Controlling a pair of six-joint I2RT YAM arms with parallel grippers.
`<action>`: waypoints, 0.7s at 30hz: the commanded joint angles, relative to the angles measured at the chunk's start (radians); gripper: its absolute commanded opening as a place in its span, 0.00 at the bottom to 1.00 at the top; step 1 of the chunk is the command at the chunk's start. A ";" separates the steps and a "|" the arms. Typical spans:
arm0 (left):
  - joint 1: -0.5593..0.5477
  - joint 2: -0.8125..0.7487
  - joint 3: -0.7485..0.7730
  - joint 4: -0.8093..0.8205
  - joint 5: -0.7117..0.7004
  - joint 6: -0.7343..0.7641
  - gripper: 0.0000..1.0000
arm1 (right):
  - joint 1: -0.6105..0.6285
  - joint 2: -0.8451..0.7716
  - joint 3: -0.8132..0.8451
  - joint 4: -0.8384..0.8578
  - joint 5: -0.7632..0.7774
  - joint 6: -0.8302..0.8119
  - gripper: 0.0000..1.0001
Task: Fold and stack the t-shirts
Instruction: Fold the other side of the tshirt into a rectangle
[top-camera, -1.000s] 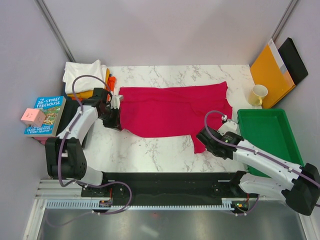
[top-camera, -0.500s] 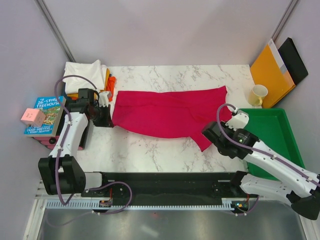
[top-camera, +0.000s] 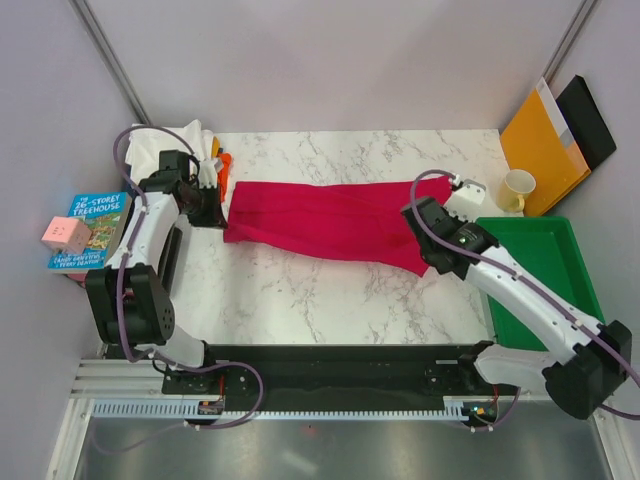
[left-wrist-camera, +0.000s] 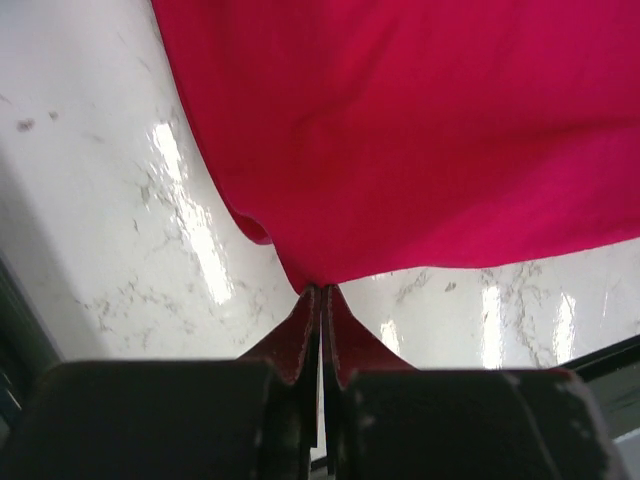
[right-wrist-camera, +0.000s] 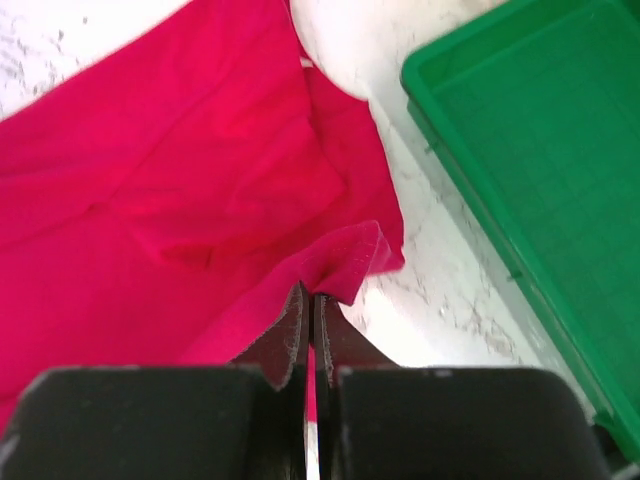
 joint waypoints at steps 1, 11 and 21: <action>0.006 0.071 0.127 0.087 0.006 -0.023 0.02 | -0.090 0.111 0.087 0.242 -0.027 -0.234 0.00; 0.004 0.256 0.280 0.156 0.005 -0.044 0.02 | -0.290 0.376 0.231 0.435 -0.136 -0.357 0.00; -0.027 0.422 0.368 0.170 -0.010 -0.054 0.02 | -0.345 0.563 0.349 0.509 -0.173 -0.420 0.00</action>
